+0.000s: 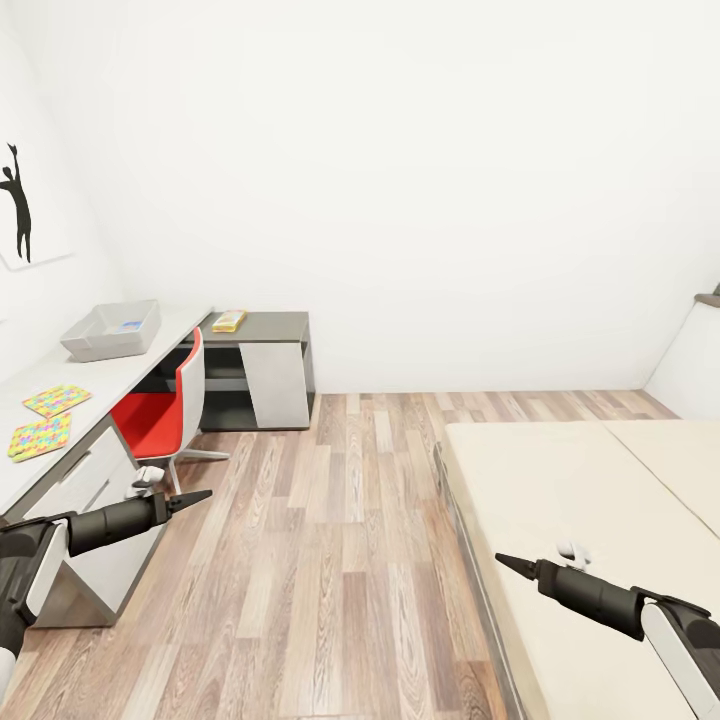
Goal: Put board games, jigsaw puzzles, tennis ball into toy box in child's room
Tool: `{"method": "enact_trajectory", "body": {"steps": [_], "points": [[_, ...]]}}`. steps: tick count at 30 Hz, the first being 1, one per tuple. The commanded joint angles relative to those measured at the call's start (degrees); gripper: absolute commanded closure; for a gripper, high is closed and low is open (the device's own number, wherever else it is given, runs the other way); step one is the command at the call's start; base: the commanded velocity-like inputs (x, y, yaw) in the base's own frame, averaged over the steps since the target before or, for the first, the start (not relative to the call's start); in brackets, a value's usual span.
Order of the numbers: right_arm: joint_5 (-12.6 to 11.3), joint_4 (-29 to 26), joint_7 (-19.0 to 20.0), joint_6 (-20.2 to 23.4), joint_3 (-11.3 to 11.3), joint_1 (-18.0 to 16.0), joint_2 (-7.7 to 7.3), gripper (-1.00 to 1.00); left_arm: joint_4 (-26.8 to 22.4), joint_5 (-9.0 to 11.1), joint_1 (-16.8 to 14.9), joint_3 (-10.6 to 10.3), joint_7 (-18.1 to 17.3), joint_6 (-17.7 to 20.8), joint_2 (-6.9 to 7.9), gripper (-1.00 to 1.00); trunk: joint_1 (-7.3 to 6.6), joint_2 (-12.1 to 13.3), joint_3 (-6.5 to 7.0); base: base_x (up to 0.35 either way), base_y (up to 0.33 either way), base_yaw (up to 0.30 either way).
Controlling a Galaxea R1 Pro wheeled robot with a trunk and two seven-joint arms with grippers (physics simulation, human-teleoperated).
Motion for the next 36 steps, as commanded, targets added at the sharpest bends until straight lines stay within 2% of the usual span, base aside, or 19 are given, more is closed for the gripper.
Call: {"method": "enact_trajectory", "body": {"steps": [1, 8, 23, 36], "points": [[-0.2, 0.0, 0.1, 0.4, -0.1, 0.0, 0.0, -1.0, 0.0, 0.2, 0.0, 0.0, -0.1, 0.4, 0.01, -1.0, 0.03, -0.1, -0.12, 0.0, -0.019, 0.0], [-0.2, 0.0, 0.1, 0.4, -0.1, 0.0, 0.0, -1.0, 0.0, 0.2, 0.0, 0.0, -0.1, 0.4, 0.01, -1.0, 0.03, -0.1, -0.12, 0.0, -0.157, 0.0], [-0.1, 0.0, 0.1, 0.2, 0.0, 0.0, 0.06, -1.0, 0.0, 0.2, 0.0, 0.0, -0.1, 0.4, -0.01, -1.0, 0.03, -0.1, -0.12, 0.0, -0.281, 0.0], [-0.1, 0.2, 0.1, -0.2, -0.5, 0.9, 0.88, -1.0, 0.0, 0.2, -0.1, -0.1, 0.0, 0.2, -0.68, -1.0, 0.04, -0.1, -0.12, 0.0, -0.002, 0.0]]}}
